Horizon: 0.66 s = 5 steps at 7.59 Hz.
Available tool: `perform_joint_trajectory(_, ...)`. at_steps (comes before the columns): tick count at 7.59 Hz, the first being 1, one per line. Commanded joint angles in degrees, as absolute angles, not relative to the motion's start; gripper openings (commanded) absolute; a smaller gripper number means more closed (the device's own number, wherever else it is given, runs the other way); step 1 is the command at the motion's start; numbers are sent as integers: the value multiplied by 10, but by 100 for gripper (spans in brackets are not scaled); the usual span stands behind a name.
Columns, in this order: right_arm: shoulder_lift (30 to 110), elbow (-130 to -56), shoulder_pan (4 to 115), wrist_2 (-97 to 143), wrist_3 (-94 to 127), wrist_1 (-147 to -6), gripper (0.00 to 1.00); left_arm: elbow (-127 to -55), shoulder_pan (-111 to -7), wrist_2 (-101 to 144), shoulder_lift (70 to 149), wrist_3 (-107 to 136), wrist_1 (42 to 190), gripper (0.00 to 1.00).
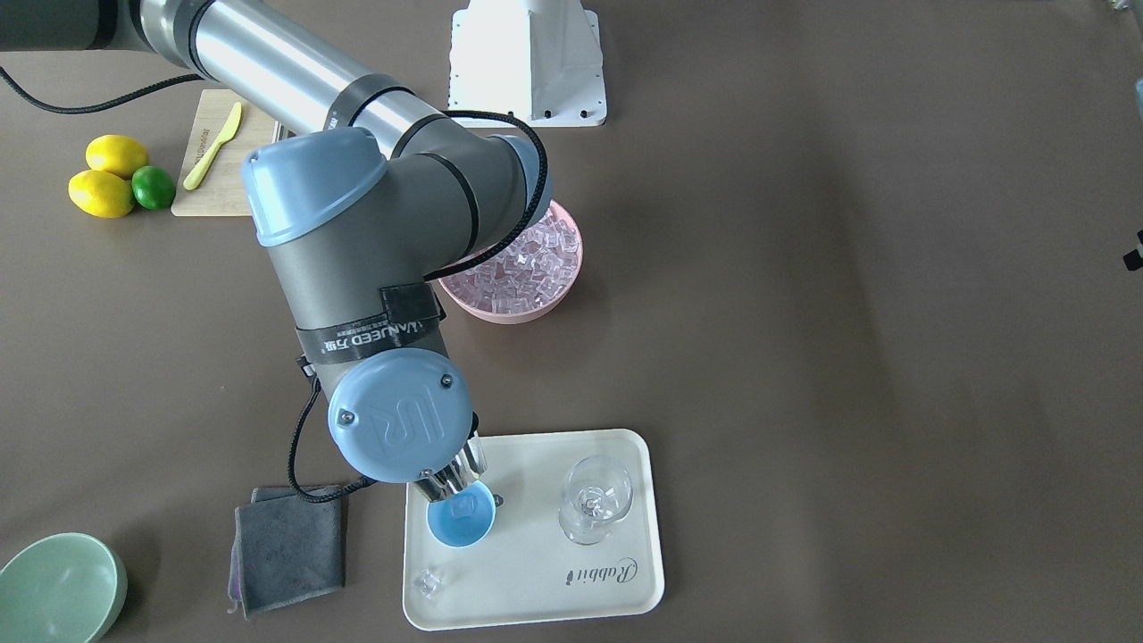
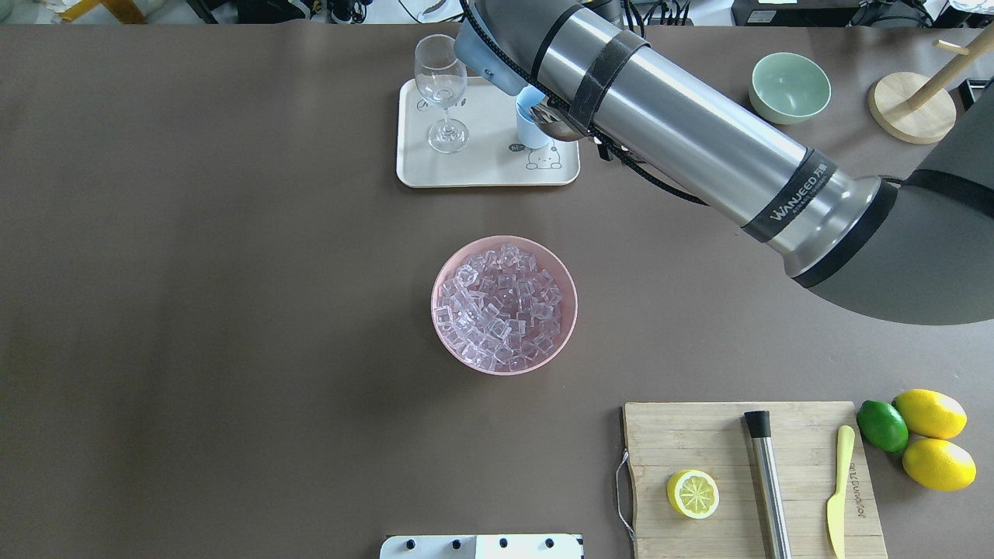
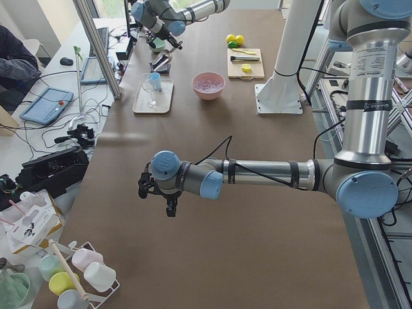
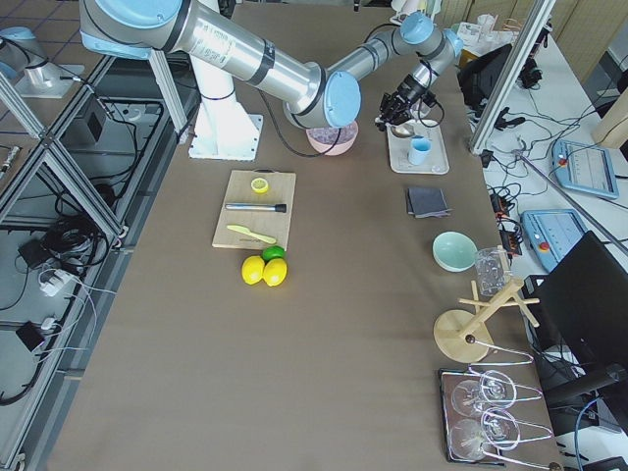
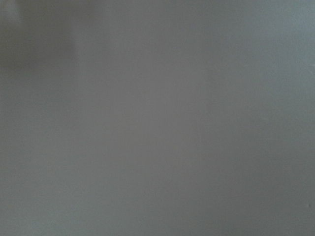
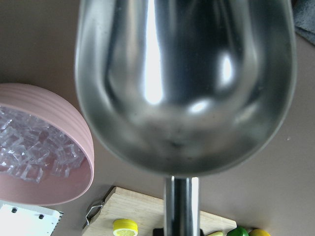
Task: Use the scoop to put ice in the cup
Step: 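Tip the scoop over the light-blue cup with the right gripper while the left arm withdraws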
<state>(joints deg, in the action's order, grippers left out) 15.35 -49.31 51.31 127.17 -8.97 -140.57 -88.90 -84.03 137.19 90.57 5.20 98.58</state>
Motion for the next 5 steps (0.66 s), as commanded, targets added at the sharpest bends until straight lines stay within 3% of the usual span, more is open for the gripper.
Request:
perform_joint_trajectory(1, 161, -509, 509, 1267, -90, -1405, 0, -933, -894, 1332, 918, -100, 846, 98)
perform_joint_trajectory(4, 172, -556, 519, 1260, -89, -1438, 0, -928, -907, 1301, 908, -99, 844, 98)
perform_joint_trajectory(5, 230, -678, 533, 1266, -77, -1472, 0, -925, -906, 1301, 908, -98, 844, 98)
